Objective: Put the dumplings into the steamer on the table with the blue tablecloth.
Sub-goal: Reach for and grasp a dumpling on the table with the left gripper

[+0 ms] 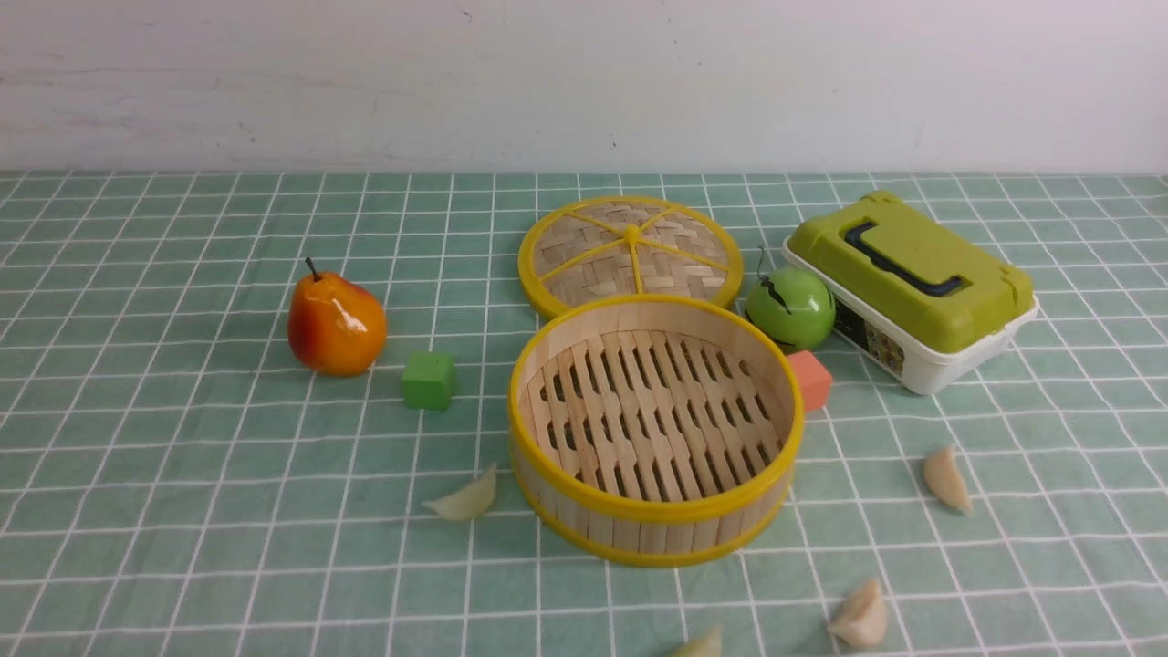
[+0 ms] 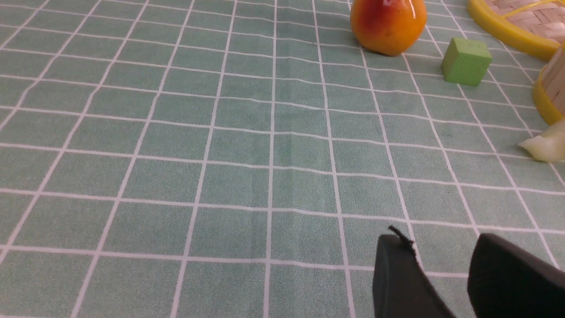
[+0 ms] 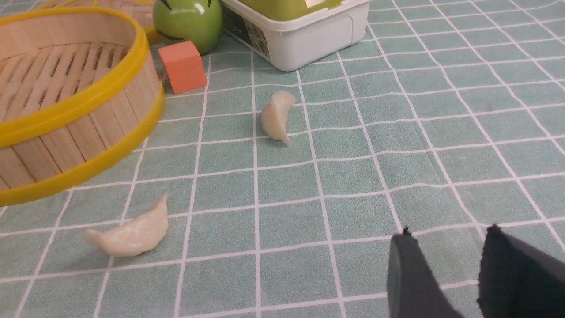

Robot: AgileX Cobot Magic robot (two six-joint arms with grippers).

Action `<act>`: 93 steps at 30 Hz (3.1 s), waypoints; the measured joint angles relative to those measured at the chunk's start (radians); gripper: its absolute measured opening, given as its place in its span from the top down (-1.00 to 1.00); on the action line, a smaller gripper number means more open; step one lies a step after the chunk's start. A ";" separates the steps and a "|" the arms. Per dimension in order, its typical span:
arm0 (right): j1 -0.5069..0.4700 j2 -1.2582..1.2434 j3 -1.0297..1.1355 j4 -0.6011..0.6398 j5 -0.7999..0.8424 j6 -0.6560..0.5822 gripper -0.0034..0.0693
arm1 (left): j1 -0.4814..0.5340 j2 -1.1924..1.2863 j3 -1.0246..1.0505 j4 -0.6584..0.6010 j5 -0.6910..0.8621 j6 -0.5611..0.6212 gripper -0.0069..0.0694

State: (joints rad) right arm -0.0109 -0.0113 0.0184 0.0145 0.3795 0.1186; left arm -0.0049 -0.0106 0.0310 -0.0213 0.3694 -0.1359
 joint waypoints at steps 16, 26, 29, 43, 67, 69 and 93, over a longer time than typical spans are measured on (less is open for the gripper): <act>0.000 0.000 0.000 0.000 0.000 0.000 0.25 | 0.000 0.000 0.000 0.000 0.000 0.000 0.20; 0.000 0.000 0.000 0.000 0.000 0.000 0.25 | 0.000 0.000 0.000 0.000 0.000 0.000 0.20; 0.000 0.000 0.000 0.000 0.000 0.000 0.25 | 0.000 0.000 0.000 0.000 0.000 0.000 0.20; 0.000 0.000 0.000 0.000 0.000 0.000 0.25 | 0.000 0.000 0.000 0.000 0.000 0.000 0.20; 0.000 0.000 0.008 0.898 0.012 0.225 0.25 | 0.000 0.000 0.000 -0.733 -0.405 -0.475 0.20; 0.000 0.000 0.008 0.932 -0.001 0.211 0.25 | 0.000 0.000 0.000 -0.767 -0.413 -0.467 0.20; 0.000 0.407 -0.484 0.839 0.104 -0.567 0.96 | 0.000 0.410 -0.619 -0.331 0.360 -0.017 0.86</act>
State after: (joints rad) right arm -0.0109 0.3962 -0.4651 0.8539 0.4833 -0.4486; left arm -0.0049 0.3998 -0.5882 -0.3518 0.7291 -0.1530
